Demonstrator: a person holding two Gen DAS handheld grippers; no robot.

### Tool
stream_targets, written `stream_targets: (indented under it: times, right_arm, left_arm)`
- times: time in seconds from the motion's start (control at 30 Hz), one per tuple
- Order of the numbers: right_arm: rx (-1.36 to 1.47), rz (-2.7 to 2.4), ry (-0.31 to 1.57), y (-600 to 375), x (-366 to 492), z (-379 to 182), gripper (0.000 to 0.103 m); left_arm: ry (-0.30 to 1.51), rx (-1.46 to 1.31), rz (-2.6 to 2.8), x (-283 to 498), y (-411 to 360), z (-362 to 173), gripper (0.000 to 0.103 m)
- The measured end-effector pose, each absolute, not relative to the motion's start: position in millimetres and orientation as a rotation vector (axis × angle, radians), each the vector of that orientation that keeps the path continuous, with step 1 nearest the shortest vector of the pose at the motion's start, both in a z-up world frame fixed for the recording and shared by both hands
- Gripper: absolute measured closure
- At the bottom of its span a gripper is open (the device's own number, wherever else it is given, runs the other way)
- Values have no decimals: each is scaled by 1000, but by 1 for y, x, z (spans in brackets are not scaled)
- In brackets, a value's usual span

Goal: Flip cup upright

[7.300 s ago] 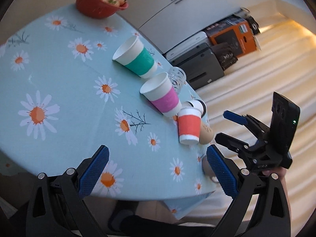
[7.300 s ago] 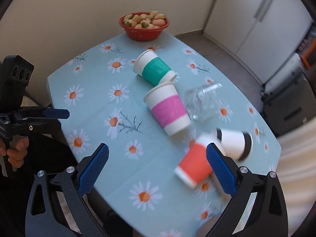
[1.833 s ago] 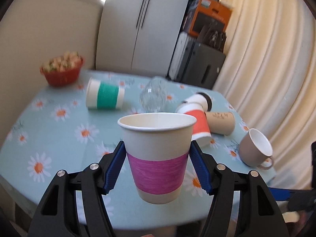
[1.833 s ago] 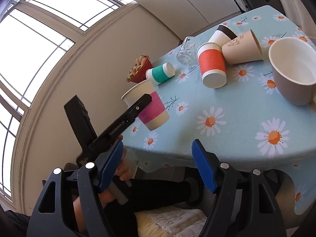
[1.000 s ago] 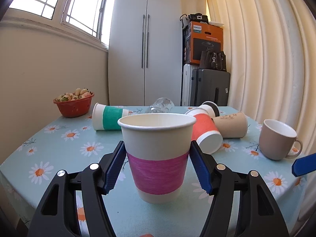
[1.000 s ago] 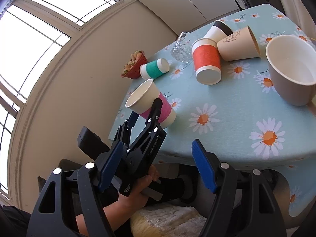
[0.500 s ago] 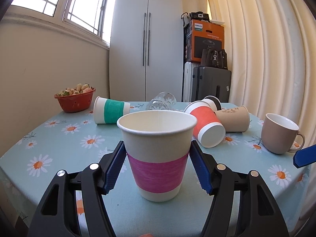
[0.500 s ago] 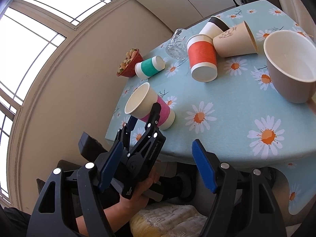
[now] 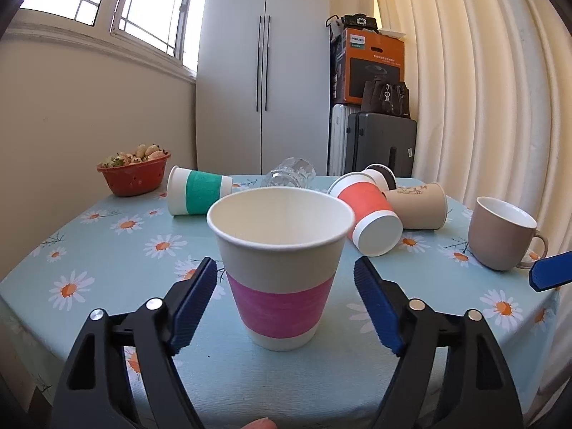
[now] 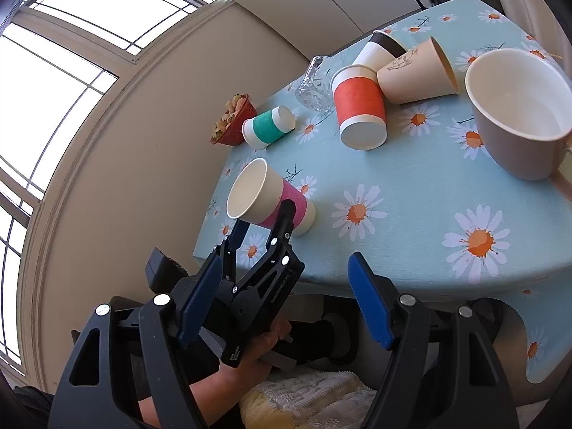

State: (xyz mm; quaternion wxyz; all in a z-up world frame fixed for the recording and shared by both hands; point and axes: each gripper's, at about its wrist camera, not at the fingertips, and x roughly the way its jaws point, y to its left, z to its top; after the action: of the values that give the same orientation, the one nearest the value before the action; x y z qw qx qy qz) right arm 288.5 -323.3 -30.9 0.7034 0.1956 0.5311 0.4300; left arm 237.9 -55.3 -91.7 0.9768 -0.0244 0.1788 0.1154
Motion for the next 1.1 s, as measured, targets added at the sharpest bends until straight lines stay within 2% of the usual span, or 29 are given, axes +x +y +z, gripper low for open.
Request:
stream_targets:
  times: [0.2, 0.3, 0.47, 0.9, 1.1]
  right_arm:
    - [453, 956, 1171, -327, 287, -29, 30]
    - [473, 966, 1168, -330, 286, -28, 30]
    - [470, 952, 1136, -333, 280, -23, 26]
    - [242, 803, 880, -329, 236, 11, 17]
    - [101, 694, 751, -324, 205, 21, 14]
  left_arm:
    - [352, -42, 238, 234, -54, -81, 24]
    - [329, -43, 238, 227, -52, -70, 15]
    - [305, -56, 224, 215, -49, -54, 14]
    - [295, -41, 115, 145, -33, -7, 14]
    - [300, 21, 74, 106, -25, 8, 11]
